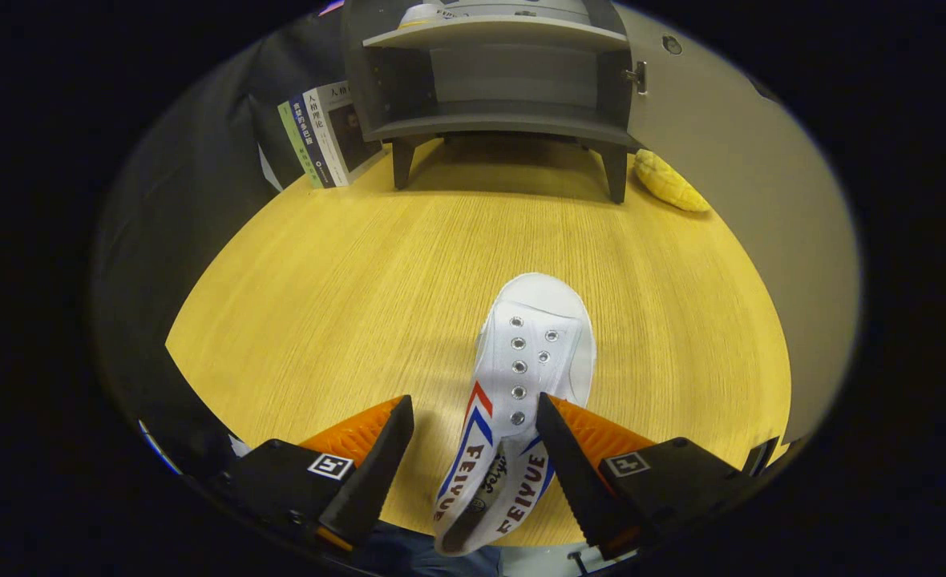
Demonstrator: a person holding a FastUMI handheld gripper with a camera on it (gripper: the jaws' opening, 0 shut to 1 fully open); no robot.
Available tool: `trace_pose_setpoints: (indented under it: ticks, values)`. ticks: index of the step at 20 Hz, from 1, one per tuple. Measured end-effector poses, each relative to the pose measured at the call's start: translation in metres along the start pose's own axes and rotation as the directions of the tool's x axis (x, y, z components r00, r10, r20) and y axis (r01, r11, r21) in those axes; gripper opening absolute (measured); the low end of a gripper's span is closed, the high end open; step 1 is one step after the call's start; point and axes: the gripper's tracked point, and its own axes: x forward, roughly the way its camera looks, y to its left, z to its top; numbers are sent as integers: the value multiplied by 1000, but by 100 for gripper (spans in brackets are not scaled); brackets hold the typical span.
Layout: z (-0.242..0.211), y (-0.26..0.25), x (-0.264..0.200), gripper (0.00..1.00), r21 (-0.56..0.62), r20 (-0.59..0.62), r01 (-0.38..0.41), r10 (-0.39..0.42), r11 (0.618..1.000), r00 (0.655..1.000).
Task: Open the shoe cabinet door, grab the shoes and put them into the shoe cabinet, then close the shoe cabinet door.
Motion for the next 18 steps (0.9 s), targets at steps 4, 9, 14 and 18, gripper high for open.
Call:
trace_pose_setpoints:
  ticks: [4,9,14,18]
  values:
    - [-7,4,1,75,-47,-26,-3,2,999,1000]
    - [-13,-4,7,48,-105,-60,90,-96,990,994]
    - [-15,8,7,13,-86,-58,-16,11,996,998]
    - [-14,0,8,2,-15,-53,-52,51,999,997]
